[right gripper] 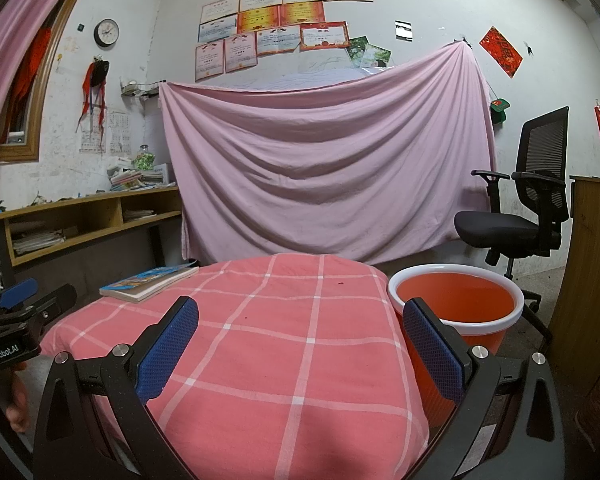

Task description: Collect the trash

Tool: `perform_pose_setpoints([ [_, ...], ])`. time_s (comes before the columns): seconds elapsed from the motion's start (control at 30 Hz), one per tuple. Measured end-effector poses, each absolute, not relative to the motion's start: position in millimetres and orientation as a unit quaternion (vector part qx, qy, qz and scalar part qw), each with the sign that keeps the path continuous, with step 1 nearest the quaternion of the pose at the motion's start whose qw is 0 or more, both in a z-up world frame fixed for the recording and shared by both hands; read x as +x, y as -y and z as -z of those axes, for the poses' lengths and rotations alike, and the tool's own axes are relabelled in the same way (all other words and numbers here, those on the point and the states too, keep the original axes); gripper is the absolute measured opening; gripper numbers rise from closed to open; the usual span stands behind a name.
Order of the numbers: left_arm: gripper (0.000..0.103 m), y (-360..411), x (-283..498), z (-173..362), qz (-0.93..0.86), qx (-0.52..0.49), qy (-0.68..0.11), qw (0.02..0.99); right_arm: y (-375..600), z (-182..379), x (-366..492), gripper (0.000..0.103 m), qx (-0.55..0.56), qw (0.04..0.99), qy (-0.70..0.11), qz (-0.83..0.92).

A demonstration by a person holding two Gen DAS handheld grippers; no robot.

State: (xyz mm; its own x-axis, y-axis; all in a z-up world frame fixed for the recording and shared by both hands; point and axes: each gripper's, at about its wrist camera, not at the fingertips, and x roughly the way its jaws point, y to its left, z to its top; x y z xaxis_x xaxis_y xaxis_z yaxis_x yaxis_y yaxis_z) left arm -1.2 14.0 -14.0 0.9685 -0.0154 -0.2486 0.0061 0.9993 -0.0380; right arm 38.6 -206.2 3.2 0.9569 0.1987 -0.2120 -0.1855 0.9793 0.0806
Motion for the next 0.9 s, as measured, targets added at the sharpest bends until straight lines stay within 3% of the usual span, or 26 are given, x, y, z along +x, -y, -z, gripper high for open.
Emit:
perform_pose_setpoints([
  [0.9, 0.101, -6.6, -2.3, 12.1, 0.017, -0.005, -0.122, 0.992, 204.6, -3.2, 37.6, 0.103, 0.03, 0.989, -0.11, -0.097],
])
